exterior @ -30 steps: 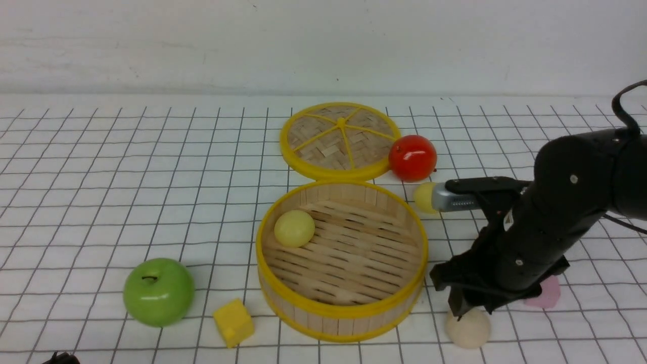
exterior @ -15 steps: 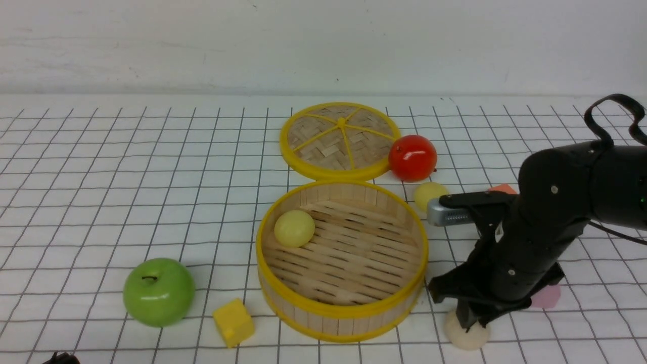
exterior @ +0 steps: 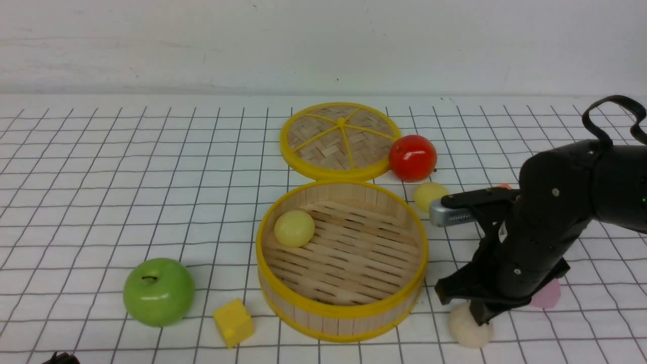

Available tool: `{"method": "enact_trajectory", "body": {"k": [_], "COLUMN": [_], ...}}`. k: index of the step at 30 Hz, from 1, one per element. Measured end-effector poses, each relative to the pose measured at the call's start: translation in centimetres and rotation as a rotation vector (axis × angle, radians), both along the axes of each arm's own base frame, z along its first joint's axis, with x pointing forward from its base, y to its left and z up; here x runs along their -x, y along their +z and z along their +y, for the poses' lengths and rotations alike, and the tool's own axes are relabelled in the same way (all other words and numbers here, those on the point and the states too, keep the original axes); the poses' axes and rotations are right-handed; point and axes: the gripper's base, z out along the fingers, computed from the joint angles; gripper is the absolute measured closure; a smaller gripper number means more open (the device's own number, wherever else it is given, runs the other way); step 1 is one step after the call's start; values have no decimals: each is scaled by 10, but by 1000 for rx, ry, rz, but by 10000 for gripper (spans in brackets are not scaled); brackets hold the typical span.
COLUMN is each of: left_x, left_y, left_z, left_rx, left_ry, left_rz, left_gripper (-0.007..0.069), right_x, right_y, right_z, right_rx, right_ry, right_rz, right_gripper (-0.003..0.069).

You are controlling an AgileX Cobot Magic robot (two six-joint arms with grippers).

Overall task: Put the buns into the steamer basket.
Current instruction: Use the right arm to grab a steamed stuffed bun, then use the right arm to put the steamed stuffed bun into the steamer

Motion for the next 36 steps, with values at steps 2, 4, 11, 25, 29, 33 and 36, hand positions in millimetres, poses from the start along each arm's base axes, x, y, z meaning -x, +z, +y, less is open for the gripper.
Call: {"method": "enact_trajectory", "body": {"k": [2, 4, 11, 25, 29, 33, 36], "left_x": [0, 0, 0, 0, 0, 0, 0], "left_y": [0, 0, 0, 0, 0, 0, 0], "left_z": [0, 0, 0, 0, 0, 0, 0], "left_rx": [1, 1, 1, 2, 2, 2, 2], "left_ry": [0, 0, 0, 0, 0, 0, 0], "left_rz": [0, 0, 0, 1, 1, 1, 1], "left_gripper": [622, 621, 611, 610, 610, 608, 608], "right_x": [3, 6, 17, -12, -39, -70, -91], "right_y": [10, 19, 51, 112, 98, 68, 42], "right_z": [-1, -3, -7, 34, 51, 66, 72], "right_rx": [-10, -16, -43, -381, -446, -458, -436], "right_ry": [3, 5, 19, 173, 188, 193, 178], "right_rz": [-23, -40, -102, -247, -254, -246, -259], "right_gripper": [673, 673, 673, 668, 666, 666, 657]}}
